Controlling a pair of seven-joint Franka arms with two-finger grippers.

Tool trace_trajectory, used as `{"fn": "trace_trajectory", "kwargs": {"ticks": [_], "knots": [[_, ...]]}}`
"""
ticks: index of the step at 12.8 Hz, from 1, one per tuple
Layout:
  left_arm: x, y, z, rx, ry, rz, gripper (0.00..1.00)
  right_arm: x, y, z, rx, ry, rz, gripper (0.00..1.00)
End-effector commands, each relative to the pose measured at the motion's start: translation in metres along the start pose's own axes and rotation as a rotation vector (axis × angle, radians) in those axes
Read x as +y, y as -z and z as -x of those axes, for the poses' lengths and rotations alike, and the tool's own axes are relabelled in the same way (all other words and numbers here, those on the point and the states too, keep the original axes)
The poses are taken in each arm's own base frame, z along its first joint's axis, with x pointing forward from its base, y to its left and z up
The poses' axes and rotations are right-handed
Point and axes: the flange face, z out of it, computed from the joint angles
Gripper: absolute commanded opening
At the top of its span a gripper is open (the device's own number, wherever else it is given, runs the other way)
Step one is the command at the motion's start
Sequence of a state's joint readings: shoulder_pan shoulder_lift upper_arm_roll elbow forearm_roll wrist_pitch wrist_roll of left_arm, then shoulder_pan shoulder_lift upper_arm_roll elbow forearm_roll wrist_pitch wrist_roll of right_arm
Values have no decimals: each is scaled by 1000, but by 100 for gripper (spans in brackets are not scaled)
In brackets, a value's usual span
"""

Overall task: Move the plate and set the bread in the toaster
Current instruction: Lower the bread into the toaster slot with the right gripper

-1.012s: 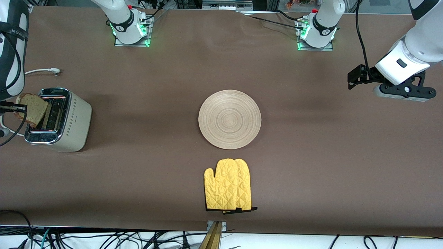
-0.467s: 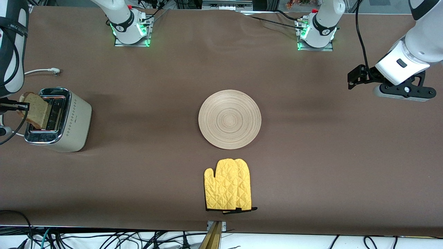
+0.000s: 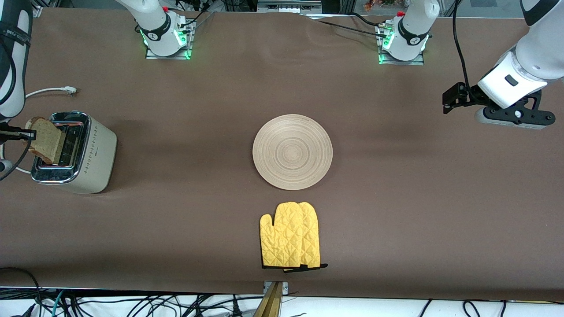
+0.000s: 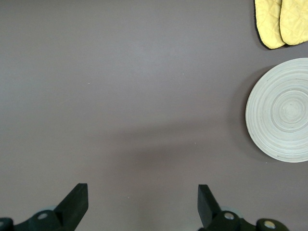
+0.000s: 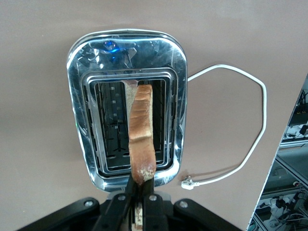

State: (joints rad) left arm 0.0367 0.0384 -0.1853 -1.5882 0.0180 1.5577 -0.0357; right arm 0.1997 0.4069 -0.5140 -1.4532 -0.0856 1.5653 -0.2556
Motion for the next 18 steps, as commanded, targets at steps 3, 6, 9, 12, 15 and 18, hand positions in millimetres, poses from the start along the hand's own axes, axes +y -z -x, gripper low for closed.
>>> {"fn": "trace_trajectory", "kwargs": {"ticks": [3,6,9,12,15,18], "knots": [[2,7,0,5,7,-36,100,50,-10,14,-3,60,-39,0],[3,7,0,5,5,-36,100,57,-11,16,-5,50,-38,0],[4,7,0,5,4,-36,100,63,-11,18,-4,73,-34,0],[2,7,0,5,7,-36,100,81,-16,20,4,84,-32,0],[3,7,0,6,5,-36,100,85,-16,21,11,124,-30,0],[3,7,0,5,5,-36,100,84,-24,12,17,132,-20,0]]}}
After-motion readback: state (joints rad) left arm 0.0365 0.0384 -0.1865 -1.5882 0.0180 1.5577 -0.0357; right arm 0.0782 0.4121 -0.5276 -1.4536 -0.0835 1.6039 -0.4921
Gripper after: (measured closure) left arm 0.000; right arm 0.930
